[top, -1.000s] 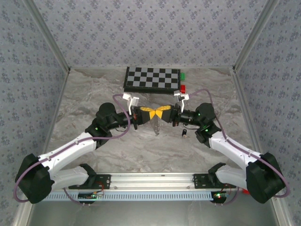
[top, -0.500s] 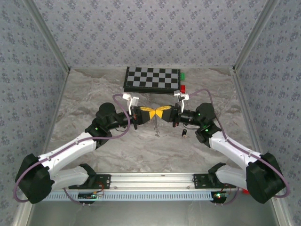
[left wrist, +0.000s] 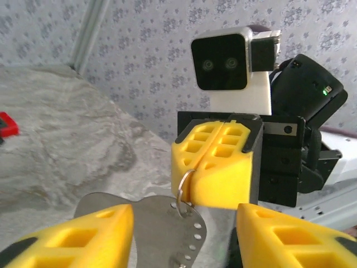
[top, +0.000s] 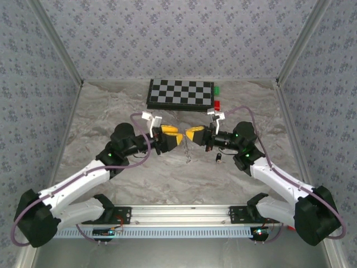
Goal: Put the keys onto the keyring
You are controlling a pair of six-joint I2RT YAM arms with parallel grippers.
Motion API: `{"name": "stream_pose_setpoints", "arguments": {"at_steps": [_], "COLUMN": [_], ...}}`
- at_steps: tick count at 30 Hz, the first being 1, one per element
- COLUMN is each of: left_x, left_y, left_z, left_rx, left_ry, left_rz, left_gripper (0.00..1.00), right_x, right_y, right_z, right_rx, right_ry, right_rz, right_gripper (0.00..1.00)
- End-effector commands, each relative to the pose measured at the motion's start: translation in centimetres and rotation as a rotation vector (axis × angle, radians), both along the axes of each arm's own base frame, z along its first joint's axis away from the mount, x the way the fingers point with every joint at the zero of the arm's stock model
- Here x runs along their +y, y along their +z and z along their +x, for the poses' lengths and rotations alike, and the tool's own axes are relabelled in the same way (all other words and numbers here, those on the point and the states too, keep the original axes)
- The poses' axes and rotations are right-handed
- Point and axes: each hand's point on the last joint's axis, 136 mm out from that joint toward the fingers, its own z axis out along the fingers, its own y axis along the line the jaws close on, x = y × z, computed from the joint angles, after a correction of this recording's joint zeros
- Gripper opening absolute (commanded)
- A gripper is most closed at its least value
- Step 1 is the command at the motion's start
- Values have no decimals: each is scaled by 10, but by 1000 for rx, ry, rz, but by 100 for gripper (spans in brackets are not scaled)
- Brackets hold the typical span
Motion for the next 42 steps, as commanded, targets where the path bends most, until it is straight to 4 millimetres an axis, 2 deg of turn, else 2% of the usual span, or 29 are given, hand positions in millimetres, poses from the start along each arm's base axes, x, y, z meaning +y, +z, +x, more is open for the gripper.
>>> {"name": "stream_pose_setpoints", "arguments": {"at_steps": [1,3,12,31,33,38,40,42], "left_x": [18,25,28,21,22,23,21,18], "left_y": [18,15,4,-6,-10,-34,-48,-62], "left_z": [9,11,13,19,21,32,37,41], "left_rx": [-51,-54,-49,-34,-27,21,44,71], "left_ry": [115,149,173,164,174,218,235,245], "left_rz": [12,32,71,103,116,195,238,277], "left_gripper": [59,63,64,67,71,95,100,100], "right_x": [-8,-10,-17,-26,-28,-44,-54,-67], "right_y": [19,17,2,-14,-15,-22,-26,-32], "right_z": [8,12,32,42,42,43,44,47], "right_rx": [-42,-27,52,87,79,61,55,59], "right_ry": [-70,-97,-197,-275,-275,-317,-343,-389], "right_rz": [19,14,-53,-147,-151,-159,-170,-195], "right_gripper": [0,0,0,0,0,0,0,0]}}
